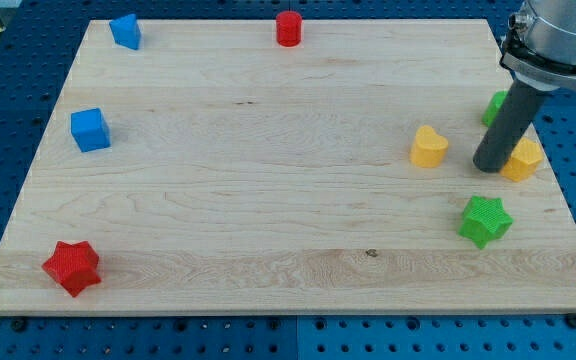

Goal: Push the yellow hexagon down a bit

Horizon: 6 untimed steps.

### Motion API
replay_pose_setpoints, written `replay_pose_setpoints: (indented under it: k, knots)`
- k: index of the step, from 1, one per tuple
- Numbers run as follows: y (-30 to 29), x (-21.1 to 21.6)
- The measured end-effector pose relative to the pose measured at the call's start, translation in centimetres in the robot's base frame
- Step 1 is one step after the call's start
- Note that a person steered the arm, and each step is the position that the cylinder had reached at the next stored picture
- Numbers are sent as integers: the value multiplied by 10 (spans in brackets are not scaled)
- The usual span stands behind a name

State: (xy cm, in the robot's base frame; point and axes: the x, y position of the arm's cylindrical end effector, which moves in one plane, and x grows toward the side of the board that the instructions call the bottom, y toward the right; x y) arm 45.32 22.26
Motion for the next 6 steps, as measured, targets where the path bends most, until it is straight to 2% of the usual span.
replay_pose_setpoints:
  k: [1,3,5,6]
  knots:
    - [0,-34]
    - [35,-26]
    - [52,-21]
    - [53,-5]
